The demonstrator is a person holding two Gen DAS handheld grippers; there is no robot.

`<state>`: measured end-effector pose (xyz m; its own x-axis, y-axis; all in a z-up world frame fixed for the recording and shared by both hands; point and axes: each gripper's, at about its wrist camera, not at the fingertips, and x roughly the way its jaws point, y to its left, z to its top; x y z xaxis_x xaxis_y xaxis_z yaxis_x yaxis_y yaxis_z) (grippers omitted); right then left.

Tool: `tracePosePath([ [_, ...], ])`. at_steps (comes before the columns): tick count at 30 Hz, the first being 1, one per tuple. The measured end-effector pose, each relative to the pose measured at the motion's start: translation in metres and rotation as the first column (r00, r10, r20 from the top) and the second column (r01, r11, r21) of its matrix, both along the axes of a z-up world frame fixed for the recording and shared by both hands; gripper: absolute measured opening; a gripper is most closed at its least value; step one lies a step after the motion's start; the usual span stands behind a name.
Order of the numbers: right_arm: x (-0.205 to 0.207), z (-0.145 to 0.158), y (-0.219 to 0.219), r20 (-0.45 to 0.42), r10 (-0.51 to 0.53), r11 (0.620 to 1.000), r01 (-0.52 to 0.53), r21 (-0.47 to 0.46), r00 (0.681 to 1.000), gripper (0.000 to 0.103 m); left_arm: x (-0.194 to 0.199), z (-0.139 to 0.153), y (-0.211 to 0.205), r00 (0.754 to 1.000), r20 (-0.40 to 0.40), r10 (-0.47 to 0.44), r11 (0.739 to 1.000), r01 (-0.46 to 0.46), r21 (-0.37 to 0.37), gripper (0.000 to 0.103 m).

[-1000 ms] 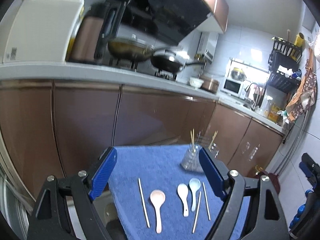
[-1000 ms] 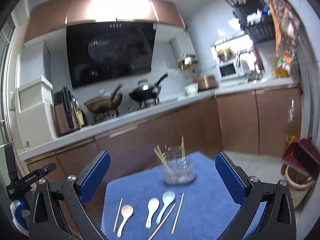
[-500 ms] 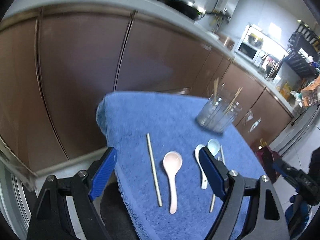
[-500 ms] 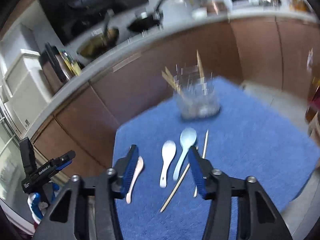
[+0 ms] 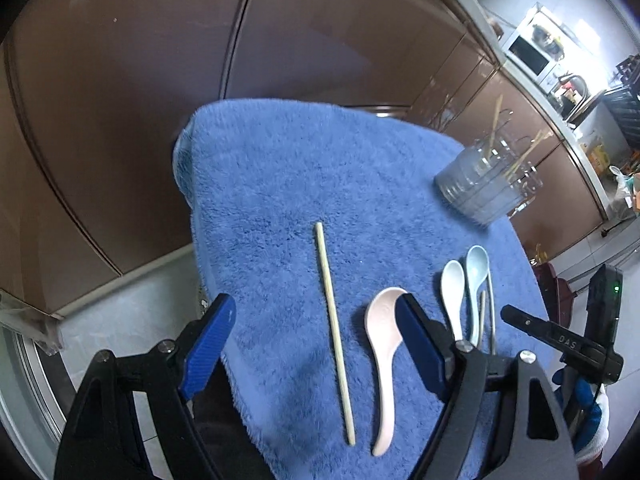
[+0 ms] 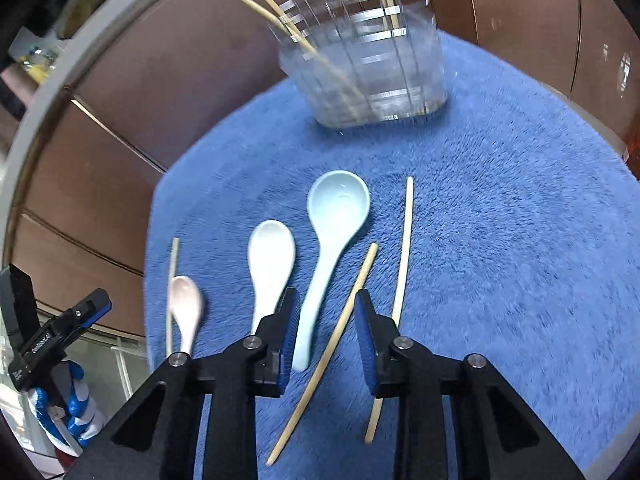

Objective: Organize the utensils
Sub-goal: 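Lower the right tool onto a wooden chopstick and close it while the left tool grasps another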

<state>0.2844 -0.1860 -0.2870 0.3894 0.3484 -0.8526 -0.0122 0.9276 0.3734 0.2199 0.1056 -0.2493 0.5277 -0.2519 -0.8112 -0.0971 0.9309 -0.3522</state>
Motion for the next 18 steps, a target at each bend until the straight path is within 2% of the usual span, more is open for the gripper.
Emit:
tracePosePath([
  [4,0.017,-0.013,0.004,-0.046,0.005,0.999,-0.007,-0.045,0.999,0.022,0.023,-0.010,-0.005,0.999,-0.046,-0.012,1.000,0.013,0.024,0.075],
  [7,0.025,-0.022,0.007,-0.077,0.011,0.997,-0.017,-0.077,0.997,0.021,0.035,-0.016,-0.011,0.996,-0.083,-0.030,0.999,0.033,0.038,0.068],
  [12,0.037,-0.033,0.016,-0.118,0.020,0.992,-0.034,-0.118,0.993,0.017,0.057,-0.031,-0.018,0.983,-0.172,-0.065,0.997,0.070,0.022,0.040],
  [15,0.042,-0.034,0.020,-0.132,0.031,0.989,-0.049,-0.139,0.991,0.016,0.068,-0.038,-0.023,0.974,-0.214,-0.077,0.996,0.084,0.021,0.028],
  [18,0.045,-0.033,0.026,-0.145,0.044,0.985,-0.067,-0.158,0.988,0.016,0.075,-0.042,-0.029,0.966,-0.243,-0.085,0.995,0.095,0.029,0.021],
])
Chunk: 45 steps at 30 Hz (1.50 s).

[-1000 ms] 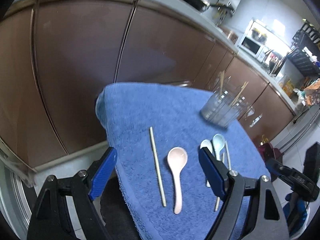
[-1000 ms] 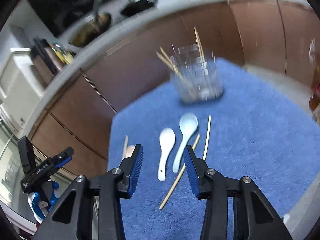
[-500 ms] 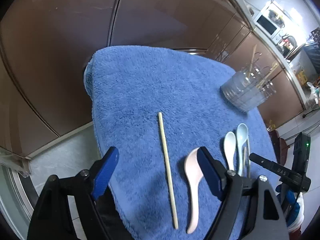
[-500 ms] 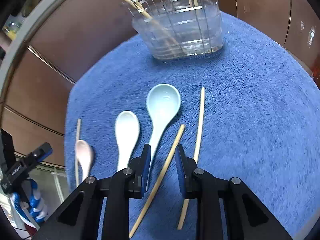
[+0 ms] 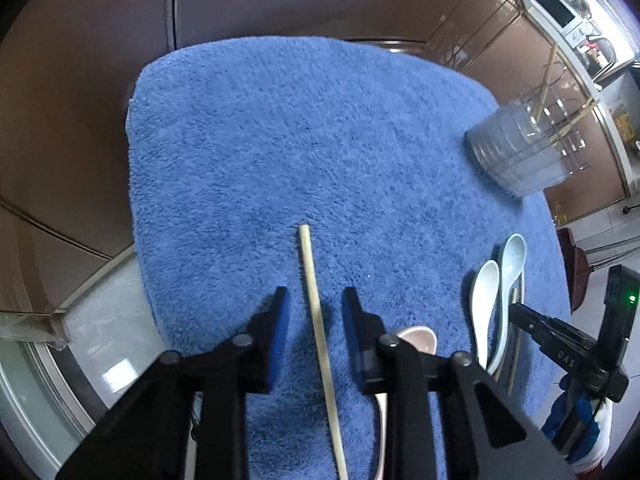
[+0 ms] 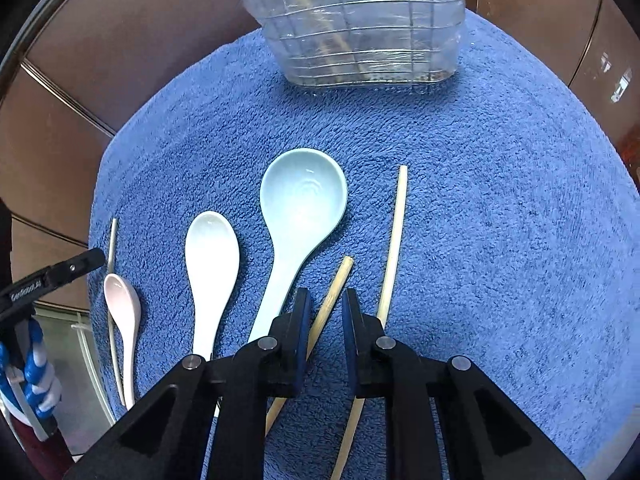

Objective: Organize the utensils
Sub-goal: 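Lower the right tool onto a wooden chopstick and close it while the left tool grasps another, then lift both held chopsticks and carry them over the utensil holder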

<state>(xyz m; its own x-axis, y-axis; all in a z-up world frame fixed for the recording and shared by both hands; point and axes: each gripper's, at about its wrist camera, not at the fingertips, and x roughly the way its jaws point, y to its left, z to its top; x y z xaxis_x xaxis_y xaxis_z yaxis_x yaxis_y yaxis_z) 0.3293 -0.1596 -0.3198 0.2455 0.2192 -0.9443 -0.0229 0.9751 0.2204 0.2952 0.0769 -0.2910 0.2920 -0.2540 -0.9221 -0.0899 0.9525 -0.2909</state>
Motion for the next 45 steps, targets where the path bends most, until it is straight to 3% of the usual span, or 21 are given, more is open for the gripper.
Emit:
tracePosePath([
  [4,0.008,-0.002,0.005,-0.013,0.011,1.000,-0.011,-0.019,1.000,0.015,0.009,-0.012,-0.003,0.998,-0.053,0.020,1.000,-0.019,0.013,0.013],
  [11,0.011,-0.003,0.021,-0.010,0.014,0.998,-0.015,-0.061,1.000,0.012,0.008,-0.012,-0.008,0.999,-0.029,0.042,0.996,-0.040,0.073,0.005],
  [16,0.010,-0.002,0.020,0.013,-0.021,0.999,0.021,-0.029,1.000,0.008,0.003,-0.009,-0.007,0.998,-0.015,0.060,0.997,-0.059,0.041,0.004],
  [28,-0.028,0.032,0.014,0.137,-0.038,0.993,0.023,0.116,0.990,0.005,-0.032,0.030,0.009,0.986,0.135,0.102,0.995,-0.102,-0.002,0.004],
  [36,-0.087,0.082,0.006,0.323,-0.017,0.986,-0.037,0.161,0.946,0.005,-0.071,0.074,0.005,0.940,0.326,0.106,0.994,-0.107,-0.014,0.004],
  [42,-0.128,0.113,-0.011,0.436,-0.022,0.985,-0.056,0.164,0.900,0.005,-0.105,0.114,-0.013,0.885,0.460,0.073,0.996,-0.091,0.019,0.004],
  [45,-0.143,0.131,-0.015,0.490,-0.024,0.985,-0.065,0.163,0.871,0.005,-0.120,0.142,-0.023,0.844,0.534,0.050,0.996,-0.079,0.031,0.004],
])
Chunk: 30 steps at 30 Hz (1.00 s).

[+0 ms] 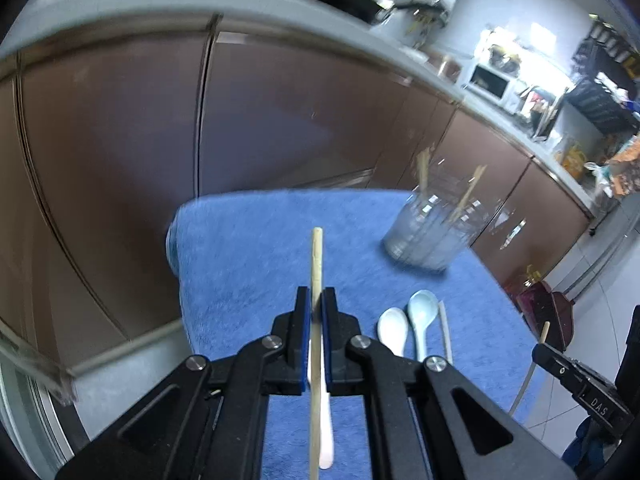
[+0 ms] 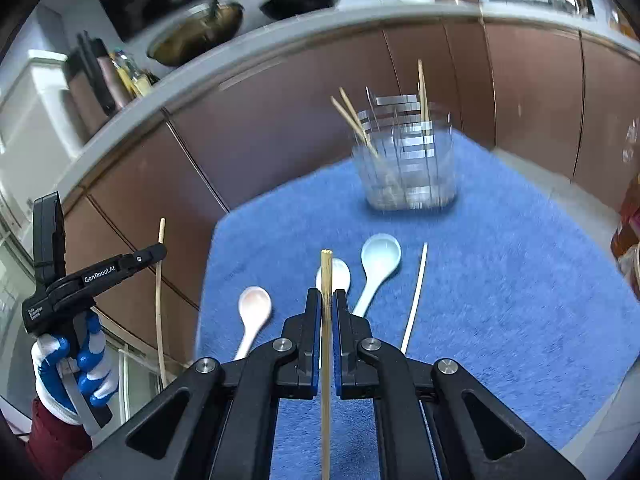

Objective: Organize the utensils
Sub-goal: 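Lift both held chopsticks and carry them over the utensil holder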

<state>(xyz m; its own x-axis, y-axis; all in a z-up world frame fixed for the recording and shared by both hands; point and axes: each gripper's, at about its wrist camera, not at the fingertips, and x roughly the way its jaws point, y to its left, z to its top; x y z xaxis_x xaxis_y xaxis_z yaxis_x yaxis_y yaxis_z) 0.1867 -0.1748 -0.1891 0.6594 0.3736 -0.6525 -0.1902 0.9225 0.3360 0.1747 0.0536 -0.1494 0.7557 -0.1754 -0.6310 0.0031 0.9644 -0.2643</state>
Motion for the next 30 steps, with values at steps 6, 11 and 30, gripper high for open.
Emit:
tracePosePath([
  [6,-0.015,0.053,-0.012,0.151,-0.014,1.000,0.012,0.013,0.988,0.005,-0.009,0.048,-0.020,0.991,0.125,-0.046,0.999,0.045,0.012,0.004],
  [11,0.003,0.093,-0.023,0.272,-0.042,0.999,0.040,0.015,0.961,0.005,0.012,0.088,-0.047,0.970,0.226,-0.095,0.995,0.098,-0.003,0.004],
  [30,0.187,0.123,-0.059,0.577,-0.164,0.978,0.209,-0.012,0.800,0.005,0.210,0.096,-0.169,0.862,0.505,-0.037,0.994,0.083,-0.068,0.005],
])
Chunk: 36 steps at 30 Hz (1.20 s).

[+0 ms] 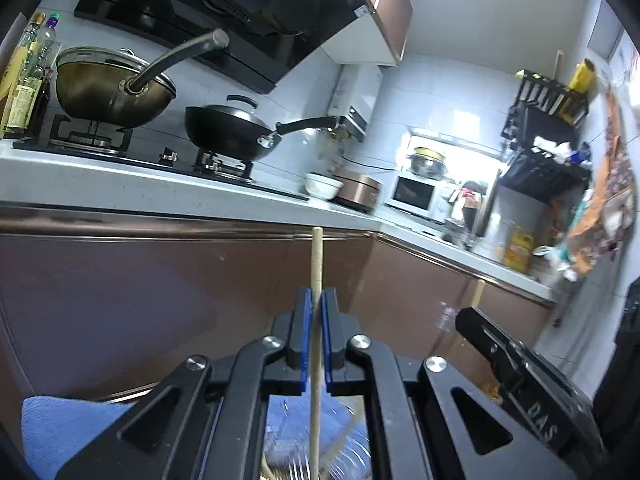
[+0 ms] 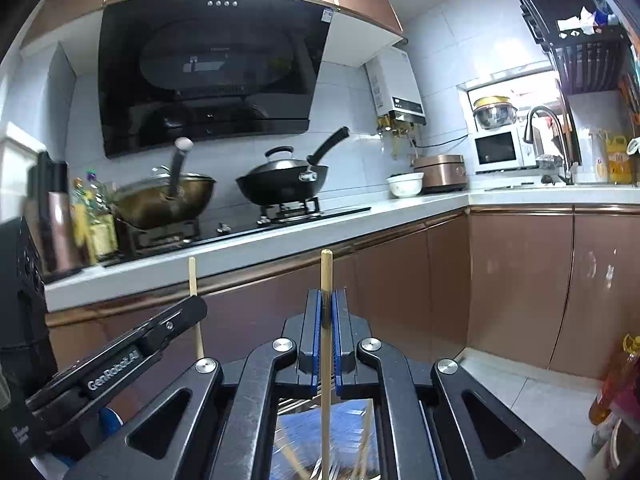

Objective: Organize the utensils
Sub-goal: 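Lift both held chopsticks and carry them over the utensil holder, then lower both chopsticks into the holder and open both tools, then raise both open tools away from the holder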

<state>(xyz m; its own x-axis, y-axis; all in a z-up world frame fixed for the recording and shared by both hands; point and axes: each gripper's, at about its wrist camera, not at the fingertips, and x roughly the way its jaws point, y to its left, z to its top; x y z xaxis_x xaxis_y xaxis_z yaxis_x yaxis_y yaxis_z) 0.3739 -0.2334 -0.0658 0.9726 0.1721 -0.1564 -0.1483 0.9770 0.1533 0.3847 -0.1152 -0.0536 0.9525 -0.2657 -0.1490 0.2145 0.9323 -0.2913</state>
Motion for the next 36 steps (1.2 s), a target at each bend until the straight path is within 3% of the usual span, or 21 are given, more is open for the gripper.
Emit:
tracePosePath([
  [8,0.043,-0.063,-0.006,-0.019,-0.066,0.997,0.065,-0.031,0.998,0.005,0.050,-0.065,-0.029,0.995,-0.007,0.102,0.991,-0.101,0.085,0.005],
  [16,0.044,-0.107,-0.010,-0.085,-0.078,0.996,0.074,-0.041,0.993,0.006,0.057,-0.100,-0.033,0.992,-0.015,0.127,0.986,-0.125,0.110,0.006],
  [18,0.040,-0.112,-0.010,-0.093,-0.080,0.996,0.077,-0.038,0.992,0.010,0.054,-0.104,-0.033,0.992,-0.020,0.126,0.985,-0.123,0.124,0.013],
  [22,0.030,-0.111,-0.010,-0.100,-0.092,0.995,0.089,-0.035,0.991,0.031,0.045,-0.105,-0.033,0.993,-0.029,0.112,0.986,-0.107,0.125,0.026],
  [24,0.024,-0.105,-0.009,-0.091,-0.096,0.995,0.093,-0.036,0.991,0.036,0.037,-0.101,-0.033,0.994,-0.023,0.107,0.986,-0.103,0.132,0.036],
  [36,-0.053,-0.061,-0.014,-0.037,-0.162,0.986,0.161,-0.031,0.986,0.076,-0.046,-0.053,-0.010,0.991,0.041,0.129,0.976,-0.134,0.171,0.046],
])
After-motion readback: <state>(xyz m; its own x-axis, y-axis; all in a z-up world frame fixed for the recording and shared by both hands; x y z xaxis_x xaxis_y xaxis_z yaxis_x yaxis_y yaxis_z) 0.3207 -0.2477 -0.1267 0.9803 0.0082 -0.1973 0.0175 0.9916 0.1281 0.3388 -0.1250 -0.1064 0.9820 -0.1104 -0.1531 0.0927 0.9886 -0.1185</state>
